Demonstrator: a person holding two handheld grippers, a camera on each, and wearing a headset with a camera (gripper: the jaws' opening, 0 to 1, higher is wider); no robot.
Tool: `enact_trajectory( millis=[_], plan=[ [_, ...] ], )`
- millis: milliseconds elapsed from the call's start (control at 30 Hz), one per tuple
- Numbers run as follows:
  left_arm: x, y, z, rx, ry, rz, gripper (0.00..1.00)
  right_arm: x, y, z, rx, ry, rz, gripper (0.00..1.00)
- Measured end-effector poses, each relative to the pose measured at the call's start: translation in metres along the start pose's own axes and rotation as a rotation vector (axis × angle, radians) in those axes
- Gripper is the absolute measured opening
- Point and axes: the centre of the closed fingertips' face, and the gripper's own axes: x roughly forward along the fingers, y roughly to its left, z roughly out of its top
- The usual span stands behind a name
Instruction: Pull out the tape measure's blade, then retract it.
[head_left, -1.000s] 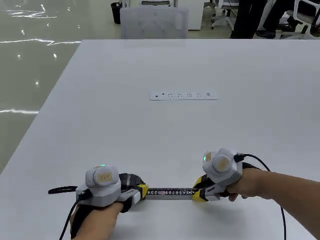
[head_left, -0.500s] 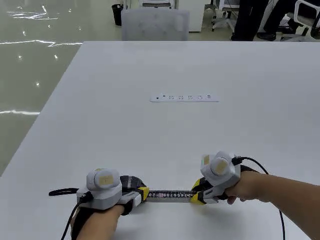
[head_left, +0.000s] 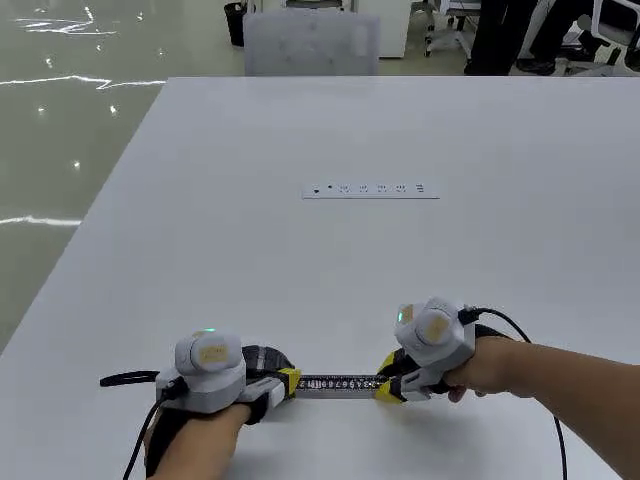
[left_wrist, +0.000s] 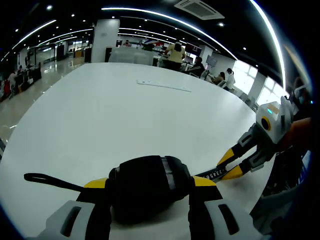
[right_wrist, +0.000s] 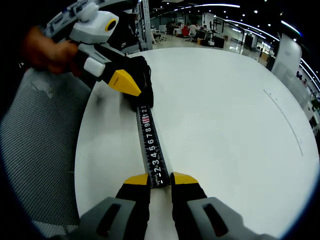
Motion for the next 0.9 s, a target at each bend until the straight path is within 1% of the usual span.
enact_trajectory(
  millis=[400,567,733,900],
  plan=[
    [0.000,0.000,0.000,-0.001,-0.003,0.000,0.59,0.008,-0.001,0.006,-0.003,-0.010,0.004,0.14],
    [0.000,0.000,0.000,-0.001,-0.004,-0.001,0.59,0.009,0.001,0.009,-0.006,-0.012,0.004,0.15],
    [0.000,0.000,0.000,0.002,-0.011,-0.005,0.59,0.013,0.003,0.014,-0.014,-0.017,0.003,0.15],
    [0.000,0.000,0.000,0.004,-0.012,-0.007,0.59,0.013,0.004,0.014,-0.017,-0.018,0.006,0.14]
  ],
)
